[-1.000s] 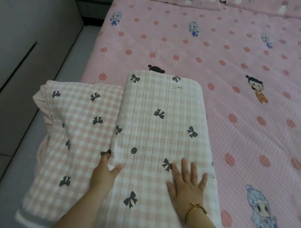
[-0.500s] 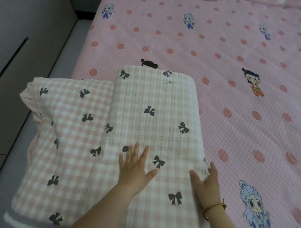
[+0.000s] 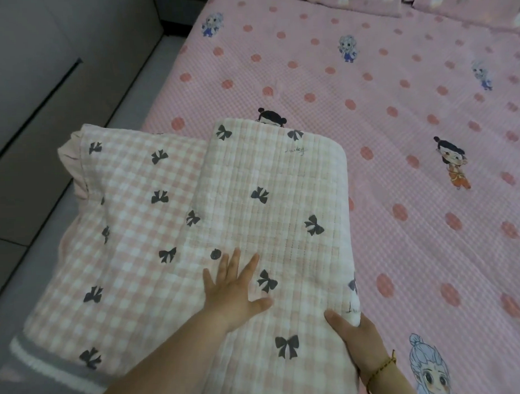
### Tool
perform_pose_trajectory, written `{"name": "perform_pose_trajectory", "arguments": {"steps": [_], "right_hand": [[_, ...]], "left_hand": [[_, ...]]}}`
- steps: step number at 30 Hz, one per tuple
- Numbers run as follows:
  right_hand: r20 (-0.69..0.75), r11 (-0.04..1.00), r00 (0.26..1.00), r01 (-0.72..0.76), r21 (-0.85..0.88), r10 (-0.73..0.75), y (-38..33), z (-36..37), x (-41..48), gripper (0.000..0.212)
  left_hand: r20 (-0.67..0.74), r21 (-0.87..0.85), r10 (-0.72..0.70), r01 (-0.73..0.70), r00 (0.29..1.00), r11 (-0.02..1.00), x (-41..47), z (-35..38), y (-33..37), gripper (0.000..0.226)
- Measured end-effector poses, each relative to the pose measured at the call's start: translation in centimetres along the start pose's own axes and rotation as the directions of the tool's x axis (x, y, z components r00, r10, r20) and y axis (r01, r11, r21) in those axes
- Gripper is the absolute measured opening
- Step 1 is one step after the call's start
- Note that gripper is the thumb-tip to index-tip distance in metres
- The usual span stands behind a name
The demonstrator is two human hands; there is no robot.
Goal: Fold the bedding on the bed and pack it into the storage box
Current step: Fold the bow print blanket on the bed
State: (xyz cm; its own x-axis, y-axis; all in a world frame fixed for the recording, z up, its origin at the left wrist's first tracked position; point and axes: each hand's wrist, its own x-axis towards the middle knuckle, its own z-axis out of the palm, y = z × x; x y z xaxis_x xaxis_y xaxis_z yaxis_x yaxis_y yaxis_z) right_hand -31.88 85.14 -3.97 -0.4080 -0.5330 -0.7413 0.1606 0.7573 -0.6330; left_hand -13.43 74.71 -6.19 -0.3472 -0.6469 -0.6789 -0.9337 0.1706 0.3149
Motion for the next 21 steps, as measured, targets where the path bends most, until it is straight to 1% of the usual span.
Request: {"name": "perform_pose_trajectory", "arguments": {"steps": [2,5,8,11,12,14,15,16,18,21], "right_hand": [[-0.003,0.998,0.998,0.058,0.005,-0.058,-0.6,0.2,-0.6,0.006],[0.012,0.991,0.992,0.128,0.033,-0.128,-2.0,-0.2,-1.6,0.008],[0.013,0.980,0.981,0.194,0.052,-0.195,-3.8,-1.0,-2.8,0.012],[0.005,0.964,0.964,0.265,0.031,-0.266,-6.2,-3.3,-4.3,0.010],[-0.004,0.960,0.960,0.281,0.019,-0.281,-6.8,-4.6,-4.7,0.008],[-0.055,0.957,0.956,0.289,-0.013,-0.290,-7.3,-7.8,-5.4,0.004],[-0.102,0.959,0.954,0.282,-0.018,-0.283,-7.2,-9.9,-5.8,0.002],[-0.139,0.963,0.953,0.268,-0.023,-0.269,-6.9,-11.6,-5.6,0.005],[-0.197,0.972,0.951,0.230,-0.054,-0.236,-5.5,-14.5,-4.8,0.013],[-0.275,0.982,0.945,0.148,-0.119,-0.176,-2.1,-17.1,-3.5,0.015]], "left_hand": [[-0.010,-0.031,0.021,-0.021,1.000,0.999,-1.4,0.9,0.8,0.088],[-0.032,-0.114,0.031,-0.034,0.999,0.993,-2.6,1.5,2.3,0.081],[-0.070,-0.200,0.026,-0.039,0.997,0.979,-3.8,0.3,3.7,0.076],[-0.143,-0.257,0.056,-0.091,0.988,0.962,-5.0,-1.1,6.2,0.072],[-0.157,-0.259,0.076,-0.115,0.985,0.959,-5.3,-1.3,7.5,0.074],[-0.154,-0.251,0.151,-0.186,0.977,0.950,-5.7,-1.1,10.6,0.088],[-0.135,-0.241,0.201,-0.229,0.970,0.943,-5.8,-0.7,12.7,0.094],[-0.104,-0.235,0.238,-0.256,0.966,0.938,-5.4,0.0,14.2,0.096],[0.009,-0.192,0.281,-0.274,0.960,0.942,-4.3,1.7,16.3,0.087],[0.179,-0.059,0.252,-0.246,0.951,0.968,-3.4,4.4,16.7,0.077]]}}
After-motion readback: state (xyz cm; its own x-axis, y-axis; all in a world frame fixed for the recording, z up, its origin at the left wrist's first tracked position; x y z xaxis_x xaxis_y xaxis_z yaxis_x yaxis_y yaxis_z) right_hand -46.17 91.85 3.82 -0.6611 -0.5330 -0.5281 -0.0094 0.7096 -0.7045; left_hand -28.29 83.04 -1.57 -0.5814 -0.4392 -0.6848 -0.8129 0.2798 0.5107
